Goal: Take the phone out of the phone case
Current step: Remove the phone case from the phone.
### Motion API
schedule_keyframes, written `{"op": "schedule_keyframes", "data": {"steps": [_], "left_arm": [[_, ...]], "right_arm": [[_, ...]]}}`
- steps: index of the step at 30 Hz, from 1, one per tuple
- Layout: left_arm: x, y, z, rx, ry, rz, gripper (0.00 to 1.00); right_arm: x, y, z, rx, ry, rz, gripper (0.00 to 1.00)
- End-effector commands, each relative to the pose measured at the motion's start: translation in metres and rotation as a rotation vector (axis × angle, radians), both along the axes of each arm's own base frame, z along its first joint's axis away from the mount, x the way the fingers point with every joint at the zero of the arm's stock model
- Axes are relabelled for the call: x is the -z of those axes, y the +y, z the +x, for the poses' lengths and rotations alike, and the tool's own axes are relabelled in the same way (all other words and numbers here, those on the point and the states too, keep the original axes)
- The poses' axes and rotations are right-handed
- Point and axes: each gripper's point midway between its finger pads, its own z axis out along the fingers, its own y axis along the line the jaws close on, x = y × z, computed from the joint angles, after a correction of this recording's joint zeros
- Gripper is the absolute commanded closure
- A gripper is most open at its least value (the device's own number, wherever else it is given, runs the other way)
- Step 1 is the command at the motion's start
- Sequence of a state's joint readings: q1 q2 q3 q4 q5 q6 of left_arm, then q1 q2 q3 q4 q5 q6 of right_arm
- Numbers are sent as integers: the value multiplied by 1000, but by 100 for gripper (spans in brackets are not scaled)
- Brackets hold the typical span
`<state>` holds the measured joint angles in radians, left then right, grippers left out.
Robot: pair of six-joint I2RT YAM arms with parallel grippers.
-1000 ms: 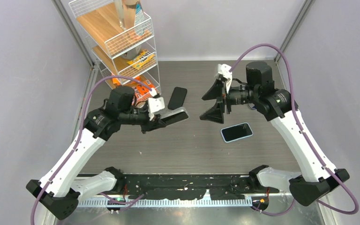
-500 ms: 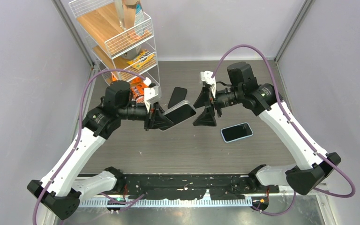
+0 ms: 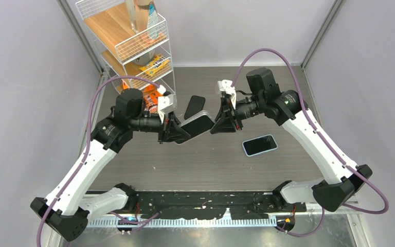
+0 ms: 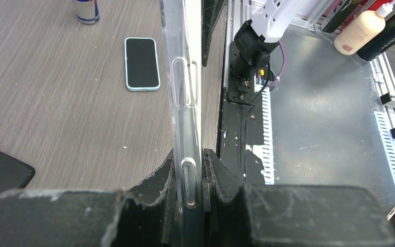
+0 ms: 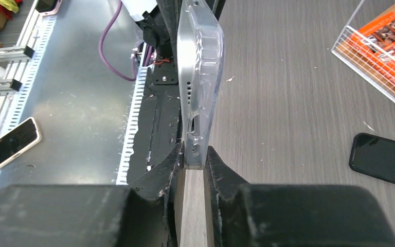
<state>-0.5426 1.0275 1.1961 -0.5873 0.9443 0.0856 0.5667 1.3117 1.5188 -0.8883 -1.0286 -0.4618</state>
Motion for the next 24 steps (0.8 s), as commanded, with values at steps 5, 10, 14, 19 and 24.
{"op": "schedule_keyframes", "data": {"steps": [5, 10, 14, 19, 24], "left_arm": [[-19, -4, -15, 117, -81, -82, 100], [-11, -2, -34, 221, -58, -100, 100], [-3, 0, -48, 285, -44, -102, 100], [10, 4, -72, 396, -47, -83, 100], [21, 7, -91, 498, -89, -72, 100]], "right_arm": [[-4, -2, -9, -61, -69, 20, 93], [-2, -3, -11, -83, -103, 21, 95], [-2, -4, -16, -121, -132, 21, 95], [2, -4, -23, -192, -203, 17, 95], [8, -2, -30, -250, -235, 4, 95]]}}
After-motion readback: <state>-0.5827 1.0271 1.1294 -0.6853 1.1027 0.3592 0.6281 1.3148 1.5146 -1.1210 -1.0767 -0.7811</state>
